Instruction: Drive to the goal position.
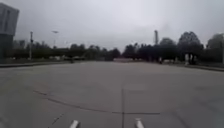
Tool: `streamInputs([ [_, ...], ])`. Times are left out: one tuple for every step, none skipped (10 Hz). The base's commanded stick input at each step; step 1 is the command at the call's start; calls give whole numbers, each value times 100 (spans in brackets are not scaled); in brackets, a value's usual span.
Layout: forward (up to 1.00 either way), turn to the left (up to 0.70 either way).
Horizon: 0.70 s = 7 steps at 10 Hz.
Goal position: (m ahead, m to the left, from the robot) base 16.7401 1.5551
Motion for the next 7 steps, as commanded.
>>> streamInputs([
  [100, -17],
  [100, -8],
  [100, 0],
  [100, 0],
  [100, 0],
  [100, 0],
  [100, 0],
])
